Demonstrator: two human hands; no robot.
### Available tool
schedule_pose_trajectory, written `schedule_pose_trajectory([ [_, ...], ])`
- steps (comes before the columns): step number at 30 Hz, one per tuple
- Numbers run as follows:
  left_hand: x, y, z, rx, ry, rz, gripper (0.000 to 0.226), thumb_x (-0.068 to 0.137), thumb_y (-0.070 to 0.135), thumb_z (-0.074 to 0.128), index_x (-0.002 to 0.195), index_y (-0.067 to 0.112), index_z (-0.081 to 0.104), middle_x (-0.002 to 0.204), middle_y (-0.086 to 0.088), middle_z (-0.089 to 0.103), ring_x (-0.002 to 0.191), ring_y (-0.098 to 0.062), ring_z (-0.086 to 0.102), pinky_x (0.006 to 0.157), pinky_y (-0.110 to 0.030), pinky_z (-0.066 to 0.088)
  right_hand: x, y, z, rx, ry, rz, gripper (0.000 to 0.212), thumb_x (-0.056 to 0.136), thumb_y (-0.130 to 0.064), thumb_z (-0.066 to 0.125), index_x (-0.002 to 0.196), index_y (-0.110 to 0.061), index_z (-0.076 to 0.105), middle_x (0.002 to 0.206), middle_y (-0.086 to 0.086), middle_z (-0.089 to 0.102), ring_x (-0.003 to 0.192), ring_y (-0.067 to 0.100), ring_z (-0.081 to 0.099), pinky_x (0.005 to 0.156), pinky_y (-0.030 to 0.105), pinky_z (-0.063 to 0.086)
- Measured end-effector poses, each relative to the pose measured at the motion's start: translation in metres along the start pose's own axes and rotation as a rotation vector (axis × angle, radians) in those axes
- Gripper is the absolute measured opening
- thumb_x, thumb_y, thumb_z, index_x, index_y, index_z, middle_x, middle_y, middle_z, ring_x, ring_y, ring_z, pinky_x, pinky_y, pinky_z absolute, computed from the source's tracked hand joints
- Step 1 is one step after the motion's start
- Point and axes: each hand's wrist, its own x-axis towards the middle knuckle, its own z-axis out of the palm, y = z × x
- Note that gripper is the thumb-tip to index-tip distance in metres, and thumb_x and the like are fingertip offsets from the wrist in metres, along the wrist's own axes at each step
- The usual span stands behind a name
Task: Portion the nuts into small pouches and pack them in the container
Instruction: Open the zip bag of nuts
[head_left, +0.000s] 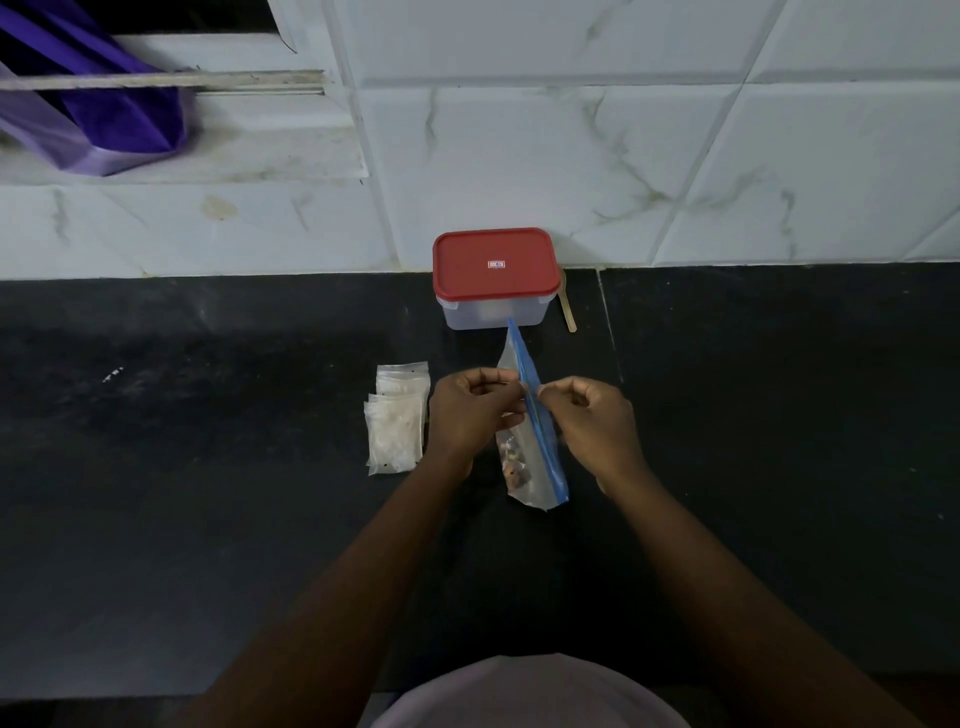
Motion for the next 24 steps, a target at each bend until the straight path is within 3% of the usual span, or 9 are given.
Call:
schedule_pose_trajectory([
  [3,-0.001,0.004,-0.001,0.064,0.04,0.034,0.012,0.089,0.009,0.076,0.1,0.011,0.075,0.087,-0.006,0.078,0.079,-0.016,0.076,0.07,-0.027,0.062,-0.001,-0.001,0.0,-0.02,0.031,-0.002,0.009,0.099,-0.027,0.063,0.098,-0.023,0.071,0.087,-0.01,0.069,0.075,-0.003,0.064,0.059,0.011,0.044],
  [7,-0.002,0.012,-0.013,0.119,0.105,0.069,0.011,0.086,0.009,0.079,0.091,0.017,0.075,0.085,-0.003,0.078,0.078,-0.015,0.077,0.071,-0.029,0.063,0.005,-0.001,-0.013,-0.007,0.14,0.028,0.005,0.099,-0.023,0.063,0.098,-0.023,0.068,0.091,-0.005,0.07,0.079,0.004,0.067,0.06,0.016,0.05],
  [11,0.004,0.024,-0.042,0.175,0.201,0.141,0.01,0.087,0.01,0.077,0.094,0.017,0.073,0.089,-0.003,0.076,0.079,-0.012,0.077,0.069,-0.025,0.062,0.015,0.003,-0.046,0.108,0.241,0.066,0.011,0.099,-0.018,0.064,0.107,-0.013,0.069,0.096,0.003,0.071,0.081,0.012,0.073,0.053,0.016,0.056],
  [17,0.007,0.023,-0.039,0.136,0.146,0.065,0.006,0.093,0.017,0.072,0.097,0.012,0.075,0.088,-0.007,0.077,0.082,-0.02,0.077,0.067,-0.027,0.062,0.016,0.0,-0.047,0.195,0.139,0.123,0.009,0.1,-0.018,0.06,0.101,-0.012,0.066,0.099,0.007,0.072,0.086,0.018,0.074,0.063,0.032,0.063],
  [24,0.001,0.022,-0.019,0.193,0.088,-0.029,0.035,0.086,0.039,0.08,0.1,0.01,0.07,0.088,-0.008,0.074,0.074,-0.016,0.073,0.057,-0.023,0.058,0.008,-0.009,-0.036,0.29,0.089,0.118,0.017,0.101,-0.029,0.061,0.111,-0.015,0.062,0.095,0.008,0.074,0.076,0.018,0.074,0.056,0.029,0.06],
])
